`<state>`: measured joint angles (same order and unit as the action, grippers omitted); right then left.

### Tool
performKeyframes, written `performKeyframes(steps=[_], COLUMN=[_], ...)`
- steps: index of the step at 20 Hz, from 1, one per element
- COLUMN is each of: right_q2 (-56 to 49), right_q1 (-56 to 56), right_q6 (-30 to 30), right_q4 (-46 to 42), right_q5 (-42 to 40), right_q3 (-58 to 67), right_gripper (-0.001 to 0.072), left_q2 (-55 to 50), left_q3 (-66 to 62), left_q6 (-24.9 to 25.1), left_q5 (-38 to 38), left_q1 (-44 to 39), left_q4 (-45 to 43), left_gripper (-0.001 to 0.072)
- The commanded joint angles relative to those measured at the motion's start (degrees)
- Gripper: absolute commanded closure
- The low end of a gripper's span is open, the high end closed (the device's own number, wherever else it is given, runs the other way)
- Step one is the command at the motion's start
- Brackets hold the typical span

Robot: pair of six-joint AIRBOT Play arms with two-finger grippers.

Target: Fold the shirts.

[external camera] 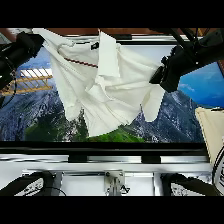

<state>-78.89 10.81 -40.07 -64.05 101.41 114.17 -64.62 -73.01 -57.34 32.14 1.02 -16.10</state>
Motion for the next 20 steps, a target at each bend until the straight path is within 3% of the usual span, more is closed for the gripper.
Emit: performKeyframes(steps=[1, 5, 9, 11, 15, 17, 20], right_q2=[-0.3, -0.3, -0.3, -0.3, 0.0, 0.0, 0.1], right_q1=[0.0, 0.2, 6.1, 7.3, 6.5, 6.5, 6.5], right_q6=[-1.4, -5.2, -7.3, -12.8, -20.6, -22.9, -25.7], right_q4=[-0.8, 1.1, -3.9, -7.1, -8.5, -5.7, -0.2], right_q5=[-0.4, -0.9, -1.8, -4.0, -6.6, -9.1, -12.1], right_q3=[0.0, 0.0, 0.0, 0.0, 0.0, 0.0, 0.0], right_gripper=[0.0630, 0.0630, 0.0630, 0.0630, 0.0630, 0.0630, 0.0630], left_q2=[0.1, 0.0, -0.1, 0.0, 0.7, 0.5, 0.6], left_q3=[-2.4, -5.3, -9.8, -11.6, -12.5, -12.5, -12.4], left_q6=[2.9, 2.9, 5.0, 5.9, 1.0, 0.6, -1.1], left_q5=[8.3, 11.3, 10.3, 15.9, 32.8, 38.4, 39.5], left_q1=[-0.4, -4.2, -10.2, -11.4, -10.8, -10.9, -10.9], left_q4=[0.1, 0.2, 0.1, -1.4, -21.2, -26.0, -33.0], left_gripper=[0.0644, 0.0643, 0.0644, 0.0644, 0.0644, 0.0645, 0.0644])
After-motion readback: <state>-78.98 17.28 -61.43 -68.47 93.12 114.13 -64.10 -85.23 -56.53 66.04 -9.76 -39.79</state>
